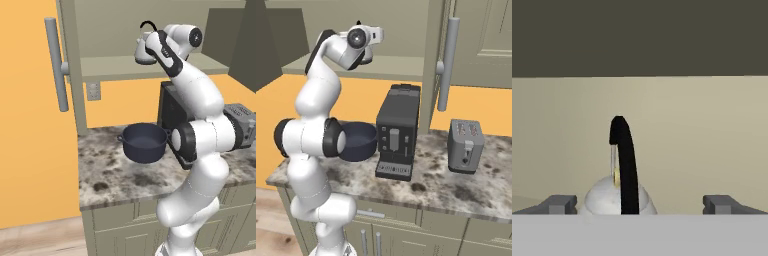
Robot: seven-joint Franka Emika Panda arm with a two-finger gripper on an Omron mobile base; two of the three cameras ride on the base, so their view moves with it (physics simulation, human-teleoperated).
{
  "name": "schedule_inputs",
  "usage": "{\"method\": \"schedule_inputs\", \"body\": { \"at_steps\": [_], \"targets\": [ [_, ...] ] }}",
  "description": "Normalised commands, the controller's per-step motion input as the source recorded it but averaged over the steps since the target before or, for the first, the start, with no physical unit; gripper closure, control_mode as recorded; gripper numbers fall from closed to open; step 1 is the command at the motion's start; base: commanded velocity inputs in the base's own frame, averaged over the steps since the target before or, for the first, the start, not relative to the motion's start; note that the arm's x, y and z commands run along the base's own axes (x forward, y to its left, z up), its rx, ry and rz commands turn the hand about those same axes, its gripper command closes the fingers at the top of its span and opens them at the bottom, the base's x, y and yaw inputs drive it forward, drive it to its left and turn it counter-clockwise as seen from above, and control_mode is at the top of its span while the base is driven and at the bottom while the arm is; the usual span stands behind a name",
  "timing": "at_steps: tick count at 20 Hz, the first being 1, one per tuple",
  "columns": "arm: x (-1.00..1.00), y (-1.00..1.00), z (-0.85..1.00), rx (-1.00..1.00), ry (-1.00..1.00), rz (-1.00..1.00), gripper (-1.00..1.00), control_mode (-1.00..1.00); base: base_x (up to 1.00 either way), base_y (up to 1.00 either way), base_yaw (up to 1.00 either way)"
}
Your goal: Pick the kettle from the cabinet and place it on a stove burner. Then pick the pot from the counter and place it on another stove burner. Finally, turn both burners on.
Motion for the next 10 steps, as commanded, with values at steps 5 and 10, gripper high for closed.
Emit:
{"method": "schedule_inputs", "body": {
  "at_steps": [5, 10],
  "targets": [
    [0.18, 0.03, 0.0, 0.0, 0.0, 0.0, -1.0, -1.0, 0.0, 0.0, 0.0],
    [0.13, 0.11, 0.0, 0.0, 0.0, 0.0, -1.0, -1.0, 0.0, 0.0, 0.0]
  ]
}}
